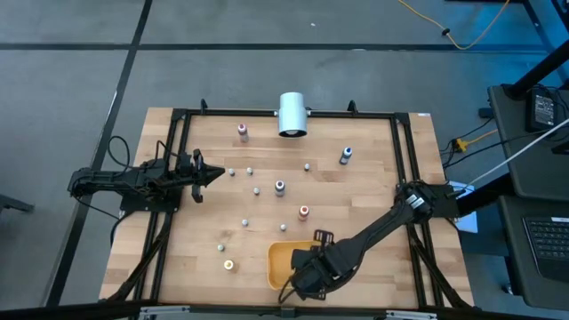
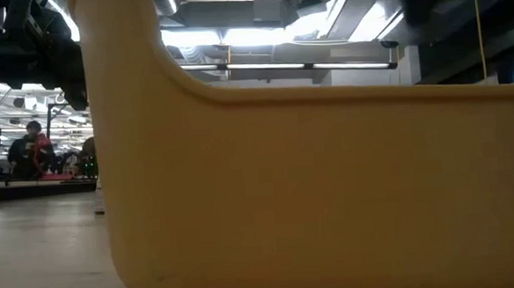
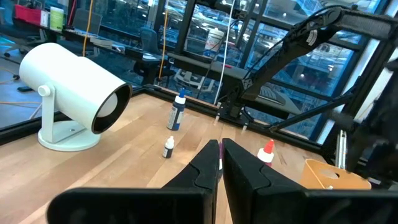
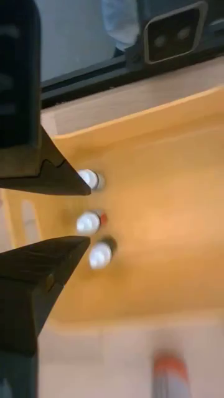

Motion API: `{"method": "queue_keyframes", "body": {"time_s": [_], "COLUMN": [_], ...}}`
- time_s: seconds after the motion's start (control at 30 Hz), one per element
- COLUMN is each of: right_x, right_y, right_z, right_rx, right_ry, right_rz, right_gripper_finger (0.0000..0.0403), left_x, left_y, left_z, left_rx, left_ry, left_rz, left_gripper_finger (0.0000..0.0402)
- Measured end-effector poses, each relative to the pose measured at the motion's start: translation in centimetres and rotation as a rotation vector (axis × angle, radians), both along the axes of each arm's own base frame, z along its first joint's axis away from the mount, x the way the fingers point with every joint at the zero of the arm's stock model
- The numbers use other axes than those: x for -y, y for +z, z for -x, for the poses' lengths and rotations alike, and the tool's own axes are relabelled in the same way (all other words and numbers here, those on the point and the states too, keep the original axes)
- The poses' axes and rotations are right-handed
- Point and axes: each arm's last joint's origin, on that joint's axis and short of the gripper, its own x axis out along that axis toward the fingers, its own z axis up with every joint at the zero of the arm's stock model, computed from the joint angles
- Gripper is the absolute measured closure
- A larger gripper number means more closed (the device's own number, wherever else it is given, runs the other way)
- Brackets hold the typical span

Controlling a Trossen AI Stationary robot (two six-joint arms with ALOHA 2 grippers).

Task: Pick & Place food coloring
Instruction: Put the top small black food coloring bottle into the yellow container

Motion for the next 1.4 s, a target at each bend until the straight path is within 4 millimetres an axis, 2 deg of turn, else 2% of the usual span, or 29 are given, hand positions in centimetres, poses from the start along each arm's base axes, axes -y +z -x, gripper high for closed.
{"method": "queue_keyframes", "body": {"time_s": [0.23,0.4,0.63,0.93,1.17,1.4], "right_x": [2.1,3.8,7.5,11.9,15.5,19.7], "right_y": [5.6,8.4,10.3,13.1,15.6,18.5], "right_z": [0.6,0.1,0.0,0.4,1.4,3.4], "right_rx": [0.033,0.146,0.168,0.222,0.248,0.283], "right_ry": [-0.036,-0.015,-0.024,0.059,0.131,0.189], "right_rz": [0.113,0.143,0.165,0.264,0.312,0.365], "right_gripper_finger": [0.0285,0.0285,0.0285,0.0285,0.0285,0.0285], "left_x": [0.0,0.0,0.0,0.0,0.0,0.0], "left_y": [0.0,0.0,0.0,0.0,0.0,0.0], "left_z": [0.0,0.0,0.0,0.0,0.0,0.0], "left_rx": [0.000,0.000,0.001,0.001,0.000,0.000], "left_ry": [0.000,0.000,-0.001,-0.001,-0.001,0.000], "left_rz": [0.000,0.000,0.000,0.000,0.000,0.000], "left_gripper_finger": [0.0384,0.0384,0.0384,0.0384,0.0384,0.0384]}}
